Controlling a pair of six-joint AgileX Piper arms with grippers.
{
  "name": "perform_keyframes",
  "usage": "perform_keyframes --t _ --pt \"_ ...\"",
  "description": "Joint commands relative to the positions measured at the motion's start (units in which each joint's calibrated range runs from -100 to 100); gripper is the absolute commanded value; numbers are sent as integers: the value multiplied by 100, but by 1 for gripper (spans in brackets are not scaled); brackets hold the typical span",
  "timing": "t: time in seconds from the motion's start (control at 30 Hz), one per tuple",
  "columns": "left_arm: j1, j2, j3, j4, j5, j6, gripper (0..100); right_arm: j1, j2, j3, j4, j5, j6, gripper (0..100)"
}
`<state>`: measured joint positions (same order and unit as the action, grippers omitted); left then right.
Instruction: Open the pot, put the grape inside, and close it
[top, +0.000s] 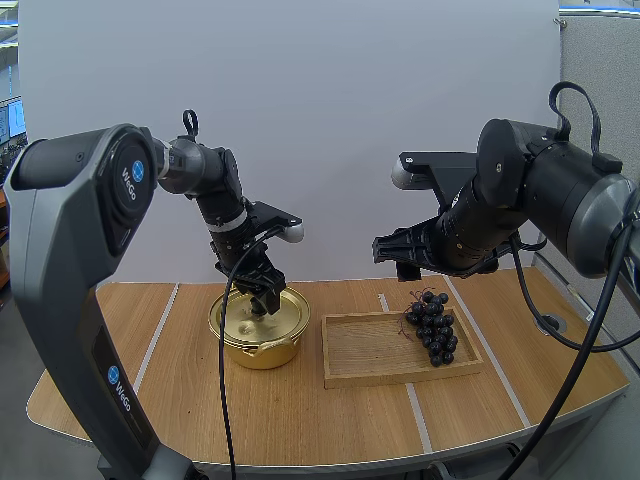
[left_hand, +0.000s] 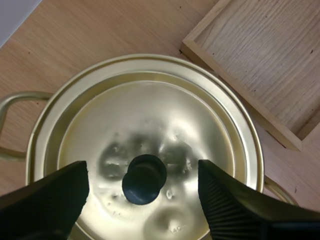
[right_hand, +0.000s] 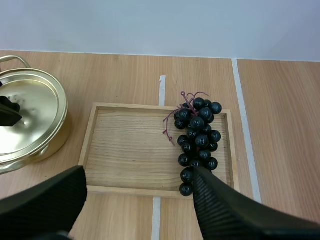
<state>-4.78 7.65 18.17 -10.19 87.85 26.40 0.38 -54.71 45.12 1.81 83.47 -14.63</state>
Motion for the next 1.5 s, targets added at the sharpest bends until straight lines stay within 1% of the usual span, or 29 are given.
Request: perform_keyframes --t 0.0,0.53,0.6,0.63,0.73,0.8,1.13,1.33,1.47 --pt "-17 95 -65 11 -121 32 100 -22 -35 -37 3 -88 0 100" --pt "-17 200 -90 11 -303 32 100 -22 -35 -37 3 -88 0 100" --pt "-17 200 -90 11 -286 32 71 -22 -35 -37 3 -88 0 100" --pt "-17 200 -90 11 -266 32 61 -22 -35 -37 3 -88 0 100" --pt "-17 200 -90 11 -218 32 23 -22 -35 -37 3 -88 0 100" --pt "-17 200 -90 11 -151 32 1 -22 -35 -37 3 -88 0 100" --pt "-17 35 -116 20 171 32 0 -22 -35 -37 3 -88 0 100" --pt "-17 -401 -529 20 847 -18 0 -22 -35 -37 3 -88 0 100" --pt "-17 -852 -853 20 1006 -92 0 -22 -35 -37 3 -88 0 100"
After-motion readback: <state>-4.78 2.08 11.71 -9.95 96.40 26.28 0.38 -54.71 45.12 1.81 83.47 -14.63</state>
